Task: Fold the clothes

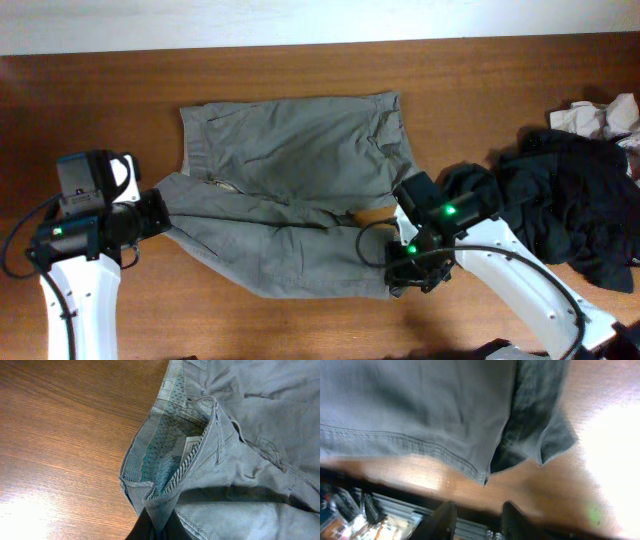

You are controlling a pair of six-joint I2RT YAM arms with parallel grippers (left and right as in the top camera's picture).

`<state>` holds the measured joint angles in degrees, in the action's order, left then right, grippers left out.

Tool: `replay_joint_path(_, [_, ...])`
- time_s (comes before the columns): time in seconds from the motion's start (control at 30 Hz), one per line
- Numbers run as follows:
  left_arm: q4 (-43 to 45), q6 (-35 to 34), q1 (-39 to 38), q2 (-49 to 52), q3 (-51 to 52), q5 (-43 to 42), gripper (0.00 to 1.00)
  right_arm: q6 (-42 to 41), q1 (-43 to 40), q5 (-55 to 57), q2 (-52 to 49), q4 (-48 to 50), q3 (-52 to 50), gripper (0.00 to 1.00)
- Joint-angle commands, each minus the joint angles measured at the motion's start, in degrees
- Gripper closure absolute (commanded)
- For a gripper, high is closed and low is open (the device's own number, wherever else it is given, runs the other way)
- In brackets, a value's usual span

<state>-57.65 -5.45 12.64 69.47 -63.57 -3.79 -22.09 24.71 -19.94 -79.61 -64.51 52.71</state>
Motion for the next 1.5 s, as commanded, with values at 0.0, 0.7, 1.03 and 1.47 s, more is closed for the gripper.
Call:
replay_joint_path(0.0, [0.2, -0.55, -0.9, 0.7, -1.03, 1.38, 1.0, 6.88, 1.49, -2.58, -0.44, -0.22, 0.31, 0.59])
replay_joint_path(0.7, [1.84, -0.57, -0.94, 1.44, -1.03, 1.46, 0.99, 22.86, 27.32, 32.13, -0.59, 14.62, -0.07, 0.38])
replay_joint_path(1.03, [1.92, -0.57, -0.94, 1.44, -1.03, 1.03, 0.99, 22.95, 31.21, 34.97, -4.48, 12.04, -0.33, 0.33])
replay_joint_path(1.47, [2.32, -0.57, -0.94, 1.44, -1.03, 1.03, 0.99, 20.11, 31.28, 35.01, -13.14, 12.46, -0.44, 0.38])
